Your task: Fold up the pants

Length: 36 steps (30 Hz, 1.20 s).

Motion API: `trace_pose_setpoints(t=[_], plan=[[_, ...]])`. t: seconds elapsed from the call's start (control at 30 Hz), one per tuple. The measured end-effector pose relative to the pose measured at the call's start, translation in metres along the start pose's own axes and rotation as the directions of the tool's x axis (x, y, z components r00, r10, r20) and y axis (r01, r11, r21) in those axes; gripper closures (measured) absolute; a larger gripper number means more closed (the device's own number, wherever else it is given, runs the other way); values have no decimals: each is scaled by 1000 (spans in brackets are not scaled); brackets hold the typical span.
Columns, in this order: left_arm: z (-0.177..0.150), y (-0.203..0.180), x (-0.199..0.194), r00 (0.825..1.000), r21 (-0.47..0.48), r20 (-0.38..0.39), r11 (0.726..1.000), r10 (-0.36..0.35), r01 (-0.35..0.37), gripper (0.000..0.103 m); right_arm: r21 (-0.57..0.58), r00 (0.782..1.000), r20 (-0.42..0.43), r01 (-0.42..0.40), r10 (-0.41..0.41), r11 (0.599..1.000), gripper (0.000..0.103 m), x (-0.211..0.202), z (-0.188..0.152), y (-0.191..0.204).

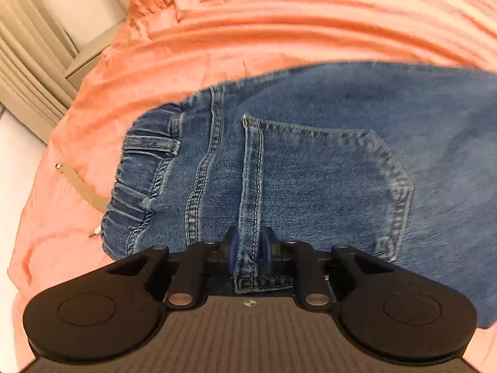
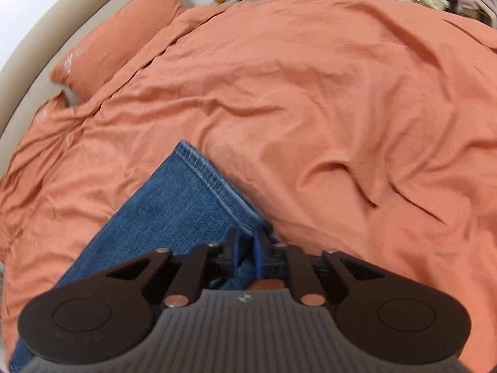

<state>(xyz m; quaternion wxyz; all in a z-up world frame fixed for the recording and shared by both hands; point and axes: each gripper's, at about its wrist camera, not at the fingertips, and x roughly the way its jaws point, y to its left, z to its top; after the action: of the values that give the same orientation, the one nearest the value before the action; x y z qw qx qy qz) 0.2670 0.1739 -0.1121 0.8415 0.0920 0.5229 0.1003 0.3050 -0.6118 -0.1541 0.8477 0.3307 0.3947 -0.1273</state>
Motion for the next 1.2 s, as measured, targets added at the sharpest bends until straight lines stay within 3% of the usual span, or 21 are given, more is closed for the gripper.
trace_pose_setpoints(t=[0.07, 0.13, 0.23, 0.3, 0.37, 0.43, 0.47, 0.57, 0.67, 0.77, 0.8, 0.9, 0.97, 1.0, 1.03, 1.2], plan=[[-5, 5, -11, 997, -38, 9, 997, -74, 74, 80, 21, 1000, -17, -21, 21, 1000, 81, -7, -6, -7], [-11, 5, -22, 983, -20, 18, 983, -183, 183, 77, 58, 998, -37, -44, 46, 997, 81, -9, -14, -16], [-23, -10, -41, 951, 132, -22, 942, -308, 308, 72, 109, 996, -58, -56, 63, 992, 81, 0, -26, -24], [-33, -29, -56, 930, 263, -79, 892, -360, 368, 71, 132, 995, -61, -64, 73, 989, 81, 7, -32, -26], [-41, -46, -68, 905, 345, -139, 837, -401, 424, 68, 142, 996, -49, -69, 76, 987, 81, 12, -37, -25], [-49, -66, -74, 876, 393, -218, 783, -430, 482, 57, 151, 996, -34, -76, 82, 986, 81, 13, -40, -23], [-52, -77, -76, 872, 419, -242, 765, -427, 490, 51, 155, 996, -27, -75, 80, 985, 81, 14, -40, -22], [-58, -113, -75, 874, 481, -273, 730, -402, 486, 45, 161, 997, -12, -72, 75, 984, 81, 14, -43, -18], [-57, -148, -59, 885, 483, -307, 744, -350, 462, 45, 152, 998, 0, -65, 66, 986, 81, 14, -45, -15], [-59, -168, -51, 928, 490, -234, 788, -292, 371, 47, 156, 998, 2, -66, 66, 986, 80, 16, -46, -17], [-59, -170, -52, 935, 476, -207, 805, -289, 354, 48, 166, 997, 3, -72, 73, 983, 78, 18, -45, -18], [-56, -168, -57, 950, 433, -151, 846, -273, 312, 74, 214, 996, 8, -85, 86, 973, 78, 26, -41, -22], [-56, -163, -61, 955, 414, -127, 860, -270, 298, 91, 228, 996, 18, -88, 86, 970, 82, 31, -39, -20], [-58, -161, -65, 957, 408, -112, 866, -268, 290, 94, 234, 996, 21, -85, 82, 968, 98, 32, -37, -20], [-58, -157, -68, 958, 397, -98, 873, -268, 285, 96, 237, 997, 31, -80, 74, 968, 103, 31, -35, -18], [-47, -144, -90, 960, 364, -67, 889, -271, 276, 99, 147, 989, 116, -105, 88, 984, 103, -7, -14, -3]])
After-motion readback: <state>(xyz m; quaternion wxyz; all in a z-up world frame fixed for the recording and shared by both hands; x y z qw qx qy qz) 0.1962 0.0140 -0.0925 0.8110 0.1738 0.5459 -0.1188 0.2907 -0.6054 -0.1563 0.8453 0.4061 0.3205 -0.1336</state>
